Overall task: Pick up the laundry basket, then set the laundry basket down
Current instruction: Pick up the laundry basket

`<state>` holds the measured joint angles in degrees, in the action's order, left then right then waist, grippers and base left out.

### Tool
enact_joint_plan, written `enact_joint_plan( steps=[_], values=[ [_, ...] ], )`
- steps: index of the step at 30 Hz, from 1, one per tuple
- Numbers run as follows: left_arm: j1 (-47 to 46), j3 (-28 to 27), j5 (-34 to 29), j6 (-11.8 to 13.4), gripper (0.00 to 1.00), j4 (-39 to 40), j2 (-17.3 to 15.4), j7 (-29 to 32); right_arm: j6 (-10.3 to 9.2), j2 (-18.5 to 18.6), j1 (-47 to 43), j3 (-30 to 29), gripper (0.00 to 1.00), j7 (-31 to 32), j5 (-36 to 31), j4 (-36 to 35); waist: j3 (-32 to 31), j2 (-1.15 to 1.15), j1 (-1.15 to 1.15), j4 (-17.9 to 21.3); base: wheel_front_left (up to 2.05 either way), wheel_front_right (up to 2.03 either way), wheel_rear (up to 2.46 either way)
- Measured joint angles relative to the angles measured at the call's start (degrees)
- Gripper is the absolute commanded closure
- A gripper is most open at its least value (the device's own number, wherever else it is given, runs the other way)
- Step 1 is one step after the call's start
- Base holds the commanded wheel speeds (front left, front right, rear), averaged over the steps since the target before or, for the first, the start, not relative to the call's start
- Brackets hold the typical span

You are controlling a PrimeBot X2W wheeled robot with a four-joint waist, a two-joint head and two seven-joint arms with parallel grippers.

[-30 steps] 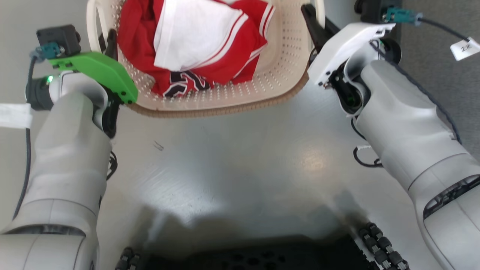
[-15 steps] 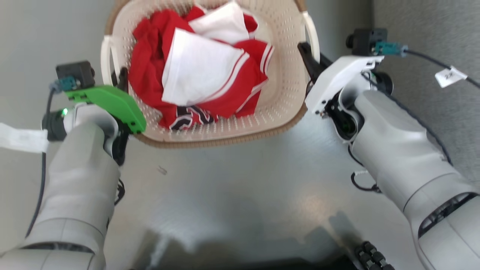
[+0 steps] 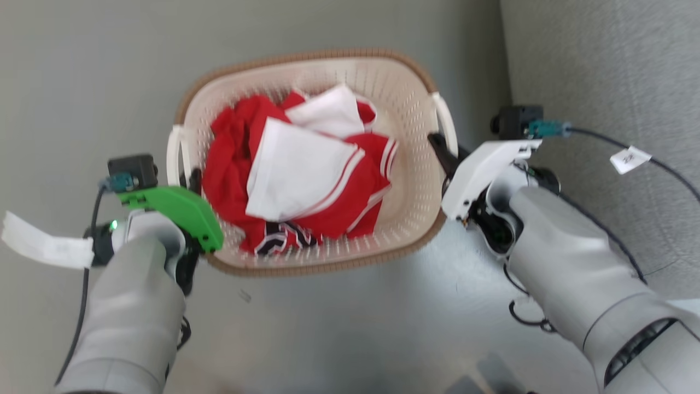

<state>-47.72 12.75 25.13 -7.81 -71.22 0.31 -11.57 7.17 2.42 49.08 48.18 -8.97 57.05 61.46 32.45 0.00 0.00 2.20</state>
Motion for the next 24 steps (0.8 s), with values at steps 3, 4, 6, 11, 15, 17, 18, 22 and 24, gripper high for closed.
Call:
enact_joint_plan(
  steps=[3,4,6,11,15,17,18,22,24],
  values=[
    [1.58,0.22,0.54,0.0,1.0,-0.35,0.02,0.43,0.05,-0.11,-1.64,0.63,1.0,0.58,0.56,0.02,-2.42,0.0,0.0,0.09,0.0,0.0,0.0],
    [2.17,0.33,0.85,0.0,1.0,-0.43,0.04,0.45,0.05,-0.14,-2.17,0.79,1.0,0.89,0.76,0.04,-3.23,0.0,0.0,0.12,0.0,0.0,0.0],
    [3.38,0.58,1.33,0.0,1.0,-0.53,0.09,0.96,0.05,-0.22,-3.16,1.15,1.0,1.59,1.38,0.2,-4.87,0.0,0.0,0.19,0.0,0.0,0.0],
    [6.82,1.33,2.05,-0.01,1.0,-0.93,0.25,2.3,0.36,-0.45,-6.5,2.16,1.0,3.55,2.89,0.88,-9.8,0.0,0.0,0.4,0.0,0.0,0.0],
    [8.76,1.59,2.86,-0.01,1.0,-1.13,0.33,3.05,0.36,-0.54,-8.22,2.71,1.0,4.64,3.55,1.12,-13.11,0.0,0.0,0.55,0.0,0.0,0.0],
    [9.54,1.72,2.98,-0.01,1.0,-1.19,0.34,3.52,0.37,-0.6,-8.98,2.87,1.0,5.12,3.68,1.34,-14.7,0.0,0.0,0.63,0.0,0.0,0.0],
    [9.94,1.91,3.27,-0.01,1.0,-1.18,0.35,3.79,0.37,-0.64,-9.33,2.91,1.0,5.45,3.97,1.44,-15.5,0.0,0.0,0.67,0.0,0.0,0.0],
    [11.74,2.79,5.15,-0.01,1.0,-0.97,0.41,4.97,0.37,-0.67,-10.87,3.21,1.0,6.56,4.92,1.77,-18.41,0.0,0.0,0.81,0.0,0.0,0.0],
    [12.8,3.36,5.76,-0.01,1.0,-0.7,0.42,5.12,0.37,-0.69,-11.75,3.38,1.0,7.1,5.5,1.92,-19.77,0.0,0.0,0.84,0.0,0.0,0.0]
  ],
)
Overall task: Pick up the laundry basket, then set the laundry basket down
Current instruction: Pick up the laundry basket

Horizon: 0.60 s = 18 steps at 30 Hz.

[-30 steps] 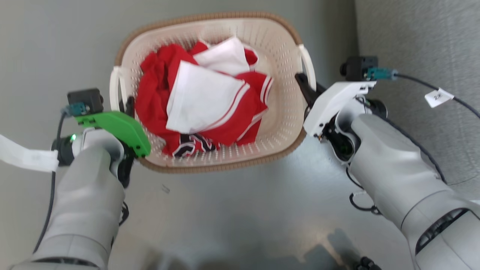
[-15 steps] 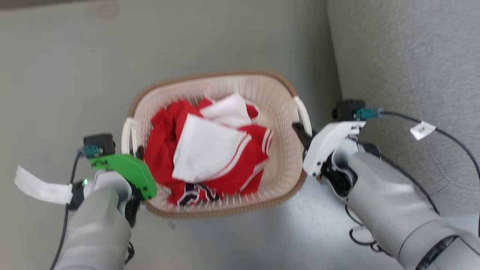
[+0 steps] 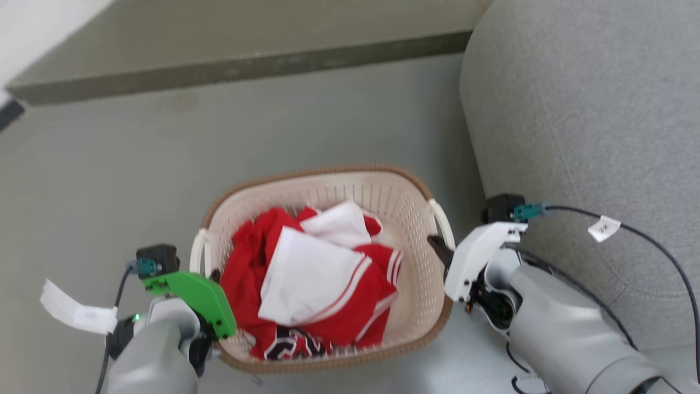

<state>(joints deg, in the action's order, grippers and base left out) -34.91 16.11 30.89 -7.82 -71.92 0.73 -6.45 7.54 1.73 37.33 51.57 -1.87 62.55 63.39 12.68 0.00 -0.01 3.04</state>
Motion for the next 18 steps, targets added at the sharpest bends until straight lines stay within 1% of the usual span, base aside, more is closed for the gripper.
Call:
enact_joint_plan(
  steps=[10,18],
  values=[
    [5.02,2.0,2.96,0.0,1.0,0.53,-0.01,2.98,0.0,-0.01,-4.32,1.14,1.0,2.57,1.57,0.16,-6.02,0.0,0.0,-0.03,0.0,0.0,0.0],
    [7.89,3.13,4.89,0.0,1.0,1.82,-0.14,4.64,0.0,0.0,-6.41,1.52,1.0,4.14,2.89,0.66,-9.51,0.0,0.0,0.1,0.0,0.0,0.0]
  ],
)
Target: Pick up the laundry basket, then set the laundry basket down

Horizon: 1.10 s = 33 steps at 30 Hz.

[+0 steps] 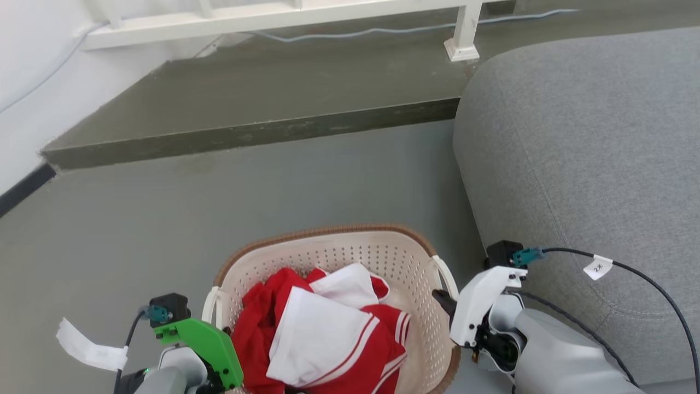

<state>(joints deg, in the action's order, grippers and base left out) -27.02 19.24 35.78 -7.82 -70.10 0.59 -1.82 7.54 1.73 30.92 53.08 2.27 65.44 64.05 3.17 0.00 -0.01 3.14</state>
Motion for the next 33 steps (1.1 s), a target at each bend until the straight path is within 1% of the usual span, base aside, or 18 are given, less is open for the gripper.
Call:
enact_joint_plan(
  steps=[14,33],
  values=[
    [1.94,1.65,2.15,0.0,1.0,0.33,-0.04,1.96,0.0,-0.01,-1.08,0.82,1.0,1.91,1.03,0.94,-1.85,0.0,0.0,0.23,0.0,0.0,0.0],
    [2.19,3.13,3.0,0.01,1.0,1.22,-0.37,2.29,0.0,0.03,-1.08,1.46,1.0,2.34,1.19,0.99,-1.27,0.0,0.0,0.31,0.0,0.0,0.0]
  ],
)
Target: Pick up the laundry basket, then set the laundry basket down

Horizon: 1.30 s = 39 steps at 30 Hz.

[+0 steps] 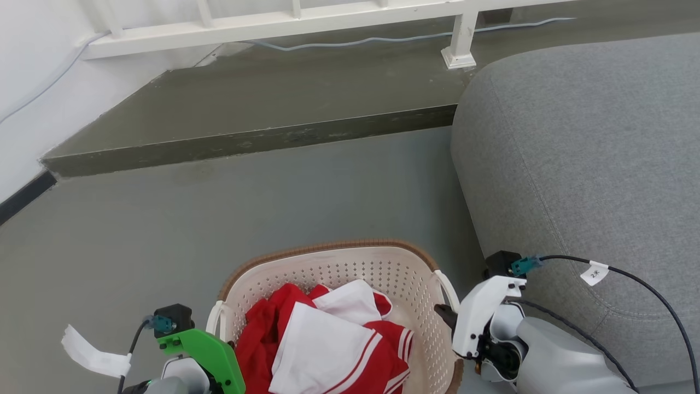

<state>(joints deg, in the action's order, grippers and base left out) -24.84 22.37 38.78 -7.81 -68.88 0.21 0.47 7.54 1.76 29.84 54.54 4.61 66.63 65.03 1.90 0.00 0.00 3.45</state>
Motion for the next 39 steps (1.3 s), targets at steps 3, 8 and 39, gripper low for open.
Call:
enact_joint_plan(
  steps=[3,8,39],
  values=[
    [0.01,0.19,0.31,0.0,1.0,0.05,-0.03,0.0,0.0,0.02,0.01,0.12,1.0,-0.01,0.01,0.0,0.11,0.0,0.0,0.05,0.0,0.0,0.0],
    [0.01,0.4,0.38,0.01,1.0,0.19,-0.09,0.0,0.0,0.03,0.05,0.31,1.0,-0.02,0.02,0.0,0.32,0.0,0.0,0.11,0.0,0.0,0.0],
    [-5.26,1.0,0.86,1.54,1.0,2.79,-0.68,-2.59,-0.05,0.63,7.25,0.98,1.0,-2.41,0.42,-0.77,8.53,0.0,0.0,0.73,0.0,0.0,0.0]
  ],
)
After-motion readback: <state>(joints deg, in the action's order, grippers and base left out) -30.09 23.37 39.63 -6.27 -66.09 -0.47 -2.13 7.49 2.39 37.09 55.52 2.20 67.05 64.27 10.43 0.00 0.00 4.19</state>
